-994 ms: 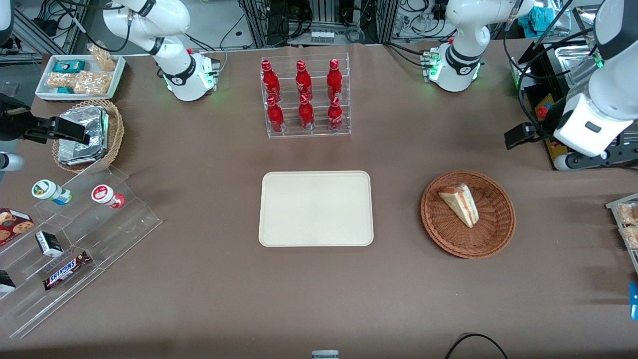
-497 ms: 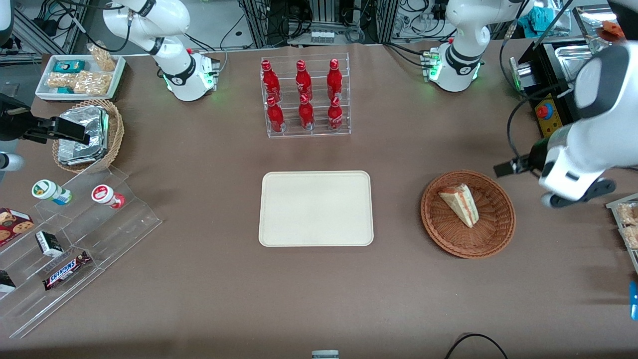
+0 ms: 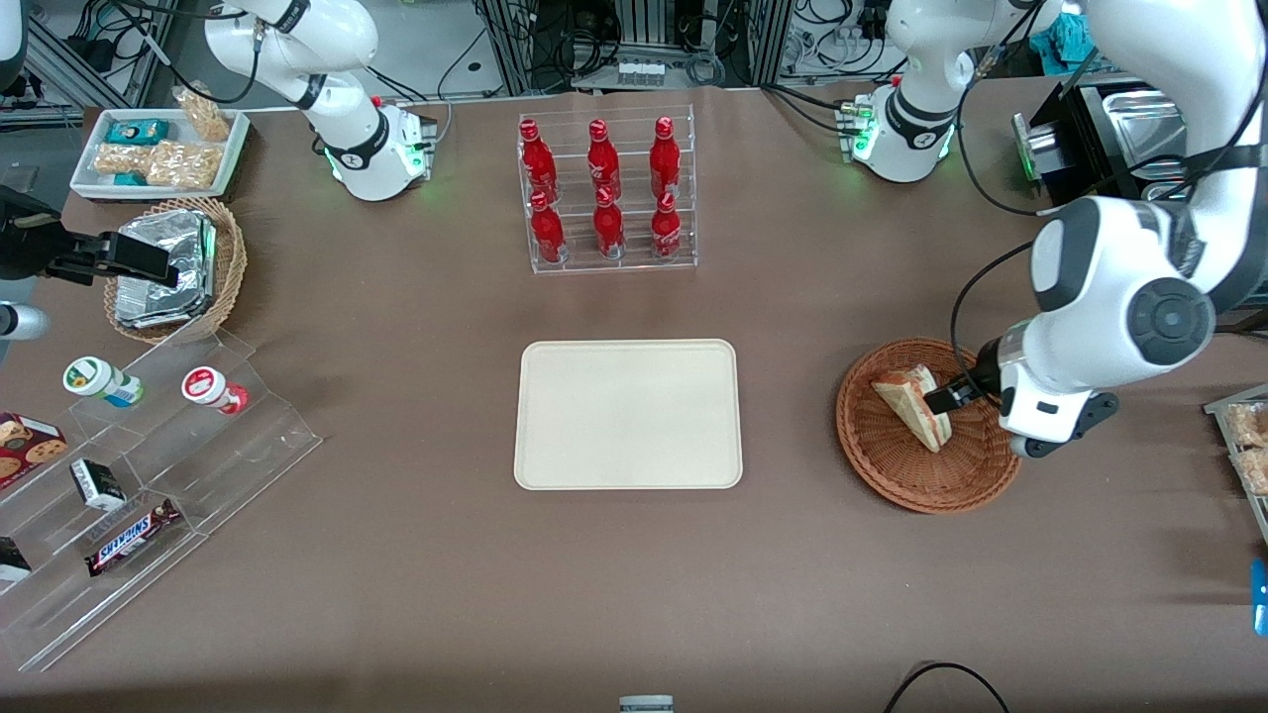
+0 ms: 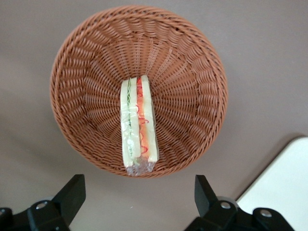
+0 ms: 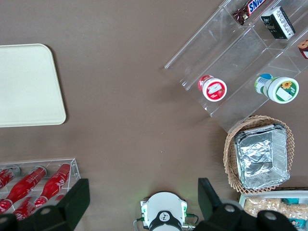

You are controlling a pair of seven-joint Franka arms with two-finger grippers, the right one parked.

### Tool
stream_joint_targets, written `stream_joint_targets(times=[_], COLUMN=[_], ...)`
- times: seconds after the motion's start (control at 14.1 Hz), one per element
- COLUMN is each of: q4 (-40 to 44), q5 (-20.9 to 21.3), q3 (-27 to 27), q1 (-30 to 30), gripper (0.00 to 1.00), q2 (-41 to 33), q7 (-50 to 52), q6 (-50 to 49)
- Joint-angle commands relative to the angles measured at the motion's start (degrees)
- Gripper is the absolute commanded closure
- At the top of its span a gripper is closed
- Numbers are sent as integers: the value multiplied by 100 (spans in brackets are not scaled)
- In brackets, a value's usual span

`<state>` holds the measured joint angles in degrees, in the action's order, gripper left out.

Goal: Place sandwich from basket to tray
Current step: 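Lower the left gripper and close it on the wrapped sandwich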

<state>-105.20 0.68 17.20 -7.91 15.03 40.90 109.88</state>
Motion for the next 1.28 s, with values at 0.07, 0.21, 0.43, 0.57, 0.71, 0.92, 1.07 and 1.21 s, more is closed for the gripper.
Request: stream_joint_targets(times=[0.07, 0.21, 0.43, 0.57, 0.71, 0.92, 1.07, 1.21], q4=[-167, -211, -535, -983, -1073, -1082, -1090, -1082], q5=[2, -7, 37, 37, 37, 37, 37, 37], q3=[2, -15, -33, -42, -42, -59, -68, -59], q1=[149, 141, 141, 97, 88, 27, -26, -53], gripper=[0, 0, 0, 0, 0, 0, 0, 0], q2=[149, 210, 299, 219, 272, 325, 377, 508], q7=[795, 875, 963, 972, 963, 963, 963, 963], q6=[376, 385, 849, 1604, 1747, 1774, 1765, 1843])
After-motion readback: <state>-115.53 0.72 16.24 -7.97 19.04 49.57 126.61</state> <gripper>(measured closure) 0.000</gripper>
